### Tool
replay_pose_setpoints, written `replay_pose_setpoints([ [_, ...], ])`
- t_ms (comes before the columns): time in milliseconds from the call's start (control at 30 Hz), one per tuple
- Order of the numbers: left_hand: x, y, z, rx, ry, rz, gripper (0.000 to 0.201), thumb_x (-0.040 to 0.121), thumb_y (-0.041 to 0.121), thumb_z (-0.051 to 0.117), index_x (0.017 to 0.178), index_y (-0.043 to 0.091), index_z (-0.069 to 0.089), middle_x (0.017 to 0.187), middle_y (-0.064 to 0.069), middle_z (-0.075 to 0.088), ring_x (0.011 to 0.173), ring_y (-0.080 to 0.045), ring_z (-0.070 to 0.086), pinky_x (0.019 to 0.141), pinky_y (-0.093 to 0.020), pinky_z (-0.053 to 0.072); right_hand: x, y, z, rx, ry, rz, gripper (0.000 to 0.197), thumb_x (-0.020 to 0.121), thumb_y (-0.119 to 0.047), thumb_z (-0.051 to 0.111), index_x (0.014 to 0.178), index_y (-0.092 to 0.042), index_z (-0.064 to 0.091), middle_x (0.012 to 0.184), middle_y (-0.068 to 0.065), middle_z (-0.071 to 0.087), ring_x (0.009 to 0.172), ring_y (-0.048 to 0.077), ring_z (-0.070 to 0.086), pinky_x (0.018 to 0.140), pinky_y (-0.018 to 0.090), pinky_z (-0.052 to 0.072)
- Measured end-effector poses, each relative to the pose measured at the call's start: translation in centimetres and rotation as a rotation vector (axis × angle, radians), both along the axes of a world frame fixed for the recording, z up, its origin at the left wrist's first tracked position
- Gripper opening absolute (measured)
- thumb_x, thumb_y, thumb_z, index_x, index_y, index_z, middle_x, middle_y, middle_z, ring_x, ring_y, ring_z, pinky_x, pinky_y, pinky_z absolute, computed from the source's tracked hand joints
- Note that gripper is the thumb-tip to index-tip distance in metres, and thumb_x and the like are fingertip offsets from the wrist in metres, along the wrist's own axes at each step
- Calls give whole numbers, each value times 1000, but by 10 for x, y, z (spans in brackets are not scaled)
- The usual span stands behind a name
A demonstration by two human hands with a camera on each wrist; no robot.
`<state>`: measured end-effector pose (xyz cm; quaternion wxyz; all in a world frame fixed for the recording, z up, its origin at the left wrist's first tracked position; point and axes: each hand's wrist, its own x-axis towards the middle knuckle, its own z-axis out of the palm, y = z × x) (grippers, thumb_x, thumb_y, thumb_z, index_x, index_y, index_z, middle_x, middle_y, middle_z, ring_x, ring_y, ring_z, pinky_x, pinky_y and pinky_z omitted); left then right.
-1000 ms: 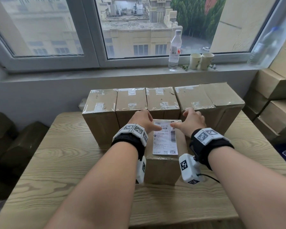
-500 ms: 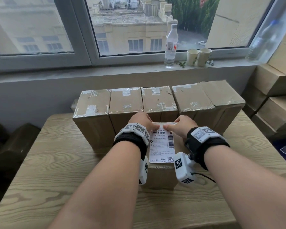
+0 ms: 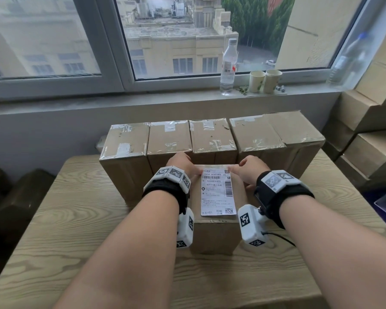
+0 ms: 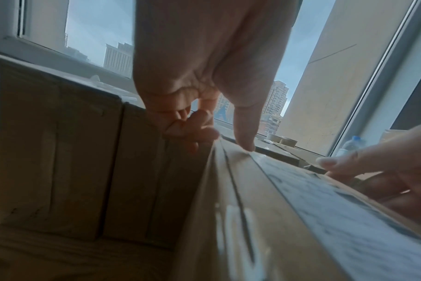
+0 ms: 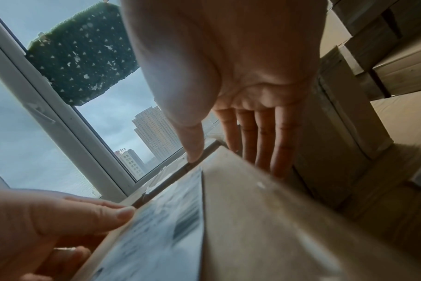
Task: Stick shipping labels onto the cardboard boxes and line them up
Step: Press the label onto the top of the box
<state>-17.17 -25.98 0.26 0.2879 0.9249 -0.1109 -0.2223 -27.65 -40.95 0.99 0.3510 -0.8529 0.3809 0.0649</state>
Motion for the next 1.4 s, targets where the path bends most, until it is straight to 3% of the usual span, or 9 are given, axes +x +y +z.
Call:
replay_pose_setpoints([
  [267,-31,11,3,40,129,-20,56,69,31,85,115,9,61,113,-6,67,103,-24,62,86,-42,56,-24,21,9,-49,53,99,50,80,-42,73,115,-10,58,110,6,64,99,24,63,85,42,56],
  [467,-51,20,-4,76,203,-125,85,51,35,92,126,17,56,121,-2,64,108,-23,61,82,-37,54,-37,33,-1,-30,121,187,83,58,-38,89,125,-10,47,119,4,62,105,23,63,93,41,51],
  [633,-60,29,-4,131,215,-194,143,44,40,94,151,23,-1,143,-5,47,129,-30,47,108,-50,36,-40,33,-5,12,84,180,99,59,-33,89,136,-11,31,124,5,60,112,24,59,98,42,46],
  [767,-60,30,-8,138,207,-243,166,21,54,89,149,27,-12,145,-3,46,130,-28,46,110,-48,34,-45,32,-7,68,131,267,134,46,-32,94,146,-18,6,129,3,54,121,22,52,107,43,40],
  [933,-58,37,-4,62,276,-232,131,42,34,92,146,37,13,134,3,55,124,-26,51,108,-49,36,-51,30,4,100,171,259,116,59,-17,90,145,-20,12,129,3,55,121,25,51,101,48,44],
  [1033,-57,40,-5,-31,361,-253,109,51,21,89,141,29,29,134,4,54,128,-23,49,110,-46,36,-54,26,5,146,150,269,113,65,-12,87,147,-21,11,132,3,53,124,25,49,99,44,45],
  [1200,-63,45,-8,-104,362,-259,118,45,25,90,144,30,26,137,5,51,128,-20,48,112,-45,35,-57,24,1,174,108,272,116,64,-15,88,148,-24,9,130,1,54,121,23,50,100,47,45],
  [1333,-70,42,-3,-125,338,-203,52,86,19,70,133,20,48,131,-3,60,120,-22,56,105,-42,43,-57,22,0,152,39,225,82,80,-19,76,144,-26,25,129,0,59,113,22,58,93,44,51],
  [1400,-74,39,-3,-117,231,-153,40,93,24,60,132,16,53,130,-4,60,117,-22,58,97,-34,47,-57,24,-3,88,24,218,66,83,-27,72,138,-23,36,125,0,61,109,22,61,87,40,53],
])
